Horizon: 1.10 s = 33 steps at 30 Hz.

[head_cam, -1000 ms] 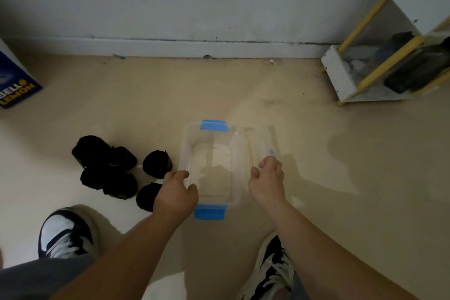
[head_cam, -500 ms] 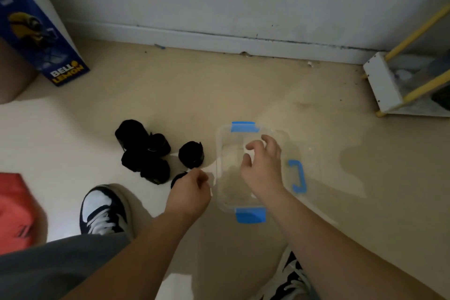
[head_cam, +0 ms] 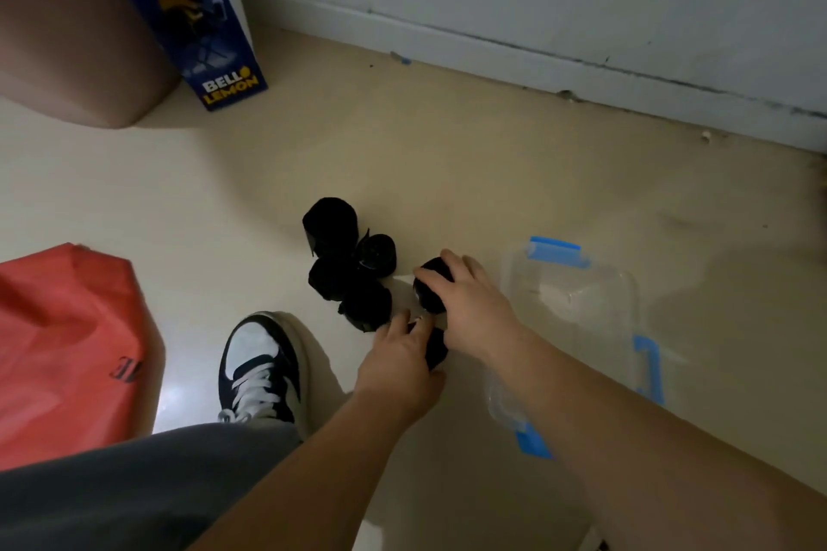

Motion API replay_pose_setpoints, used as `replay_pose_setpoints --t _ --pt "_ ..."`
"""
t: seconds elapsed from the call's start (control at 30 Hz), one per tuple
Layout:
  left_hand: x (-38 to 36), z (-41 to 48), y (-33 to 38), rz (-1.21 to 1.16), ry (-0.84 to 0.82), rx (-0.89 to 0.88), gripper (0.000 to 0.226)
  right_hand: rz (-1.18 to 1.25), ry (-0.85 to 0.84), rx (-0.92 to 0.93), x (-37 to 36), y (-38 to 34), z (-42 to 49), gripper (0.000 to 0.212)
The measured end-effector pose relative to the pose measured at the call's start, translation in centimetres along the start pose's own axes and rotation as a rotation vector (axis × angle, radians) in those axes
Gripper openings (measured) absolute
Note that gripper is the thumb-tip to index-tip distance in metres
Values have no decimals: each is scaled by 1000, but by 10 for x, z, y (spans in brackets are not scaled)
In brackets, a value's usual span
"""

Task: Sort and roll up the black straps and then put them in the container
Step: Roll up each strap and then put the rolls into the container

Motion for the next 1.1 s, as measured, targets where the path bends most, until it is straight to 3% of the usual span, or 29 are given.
replay_pose_setpoints --t 0.13,0.23,0.33,0.43,0.57,0.63,0.73,0.87,0.97,1.1 --pt "-6 11 -7 -73 8 42 50 -69 67 -3 1 0 15 78" --pt "-7 15 -9 -158 6 77 52 11 46 -27 -6 2 19 71" --pt "0 12 -7 -172 22 90 38 77 84 -23 -6 3 17 62" --pt "20 4 -9 -208 93 146 28 160 273 7 24 -1 6 58" --pt "70 -4 10 -334 305 148 24 311 561 3 87 10 -21 57" --pt "92 -6 26 -414 378 137 24 347 627 -32 113 29 -37 56" --pt "111 -5 61 -544 415 89 34 315 486 -146 127 75 -56 54" --pt "103 6 121 -517 341 -38 19 349 276 -209 107 128 -80 60" --pt "74 15 158 -369 188 -142 24 320 250 -190 84 147 -88 70" --pt "31 32 174 39 41 -227 31 124 246 -138 68 156 -86 75"
Point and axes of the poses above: each hand's wrist, its own z-axis towards the middle knuckle, its own x-axis out of the back of the hand, y = z × x, the point moved 9 cm from there along z, towards the middle knuckle, and after that the axes turned 1 degree about z, right-handed, at the moved point
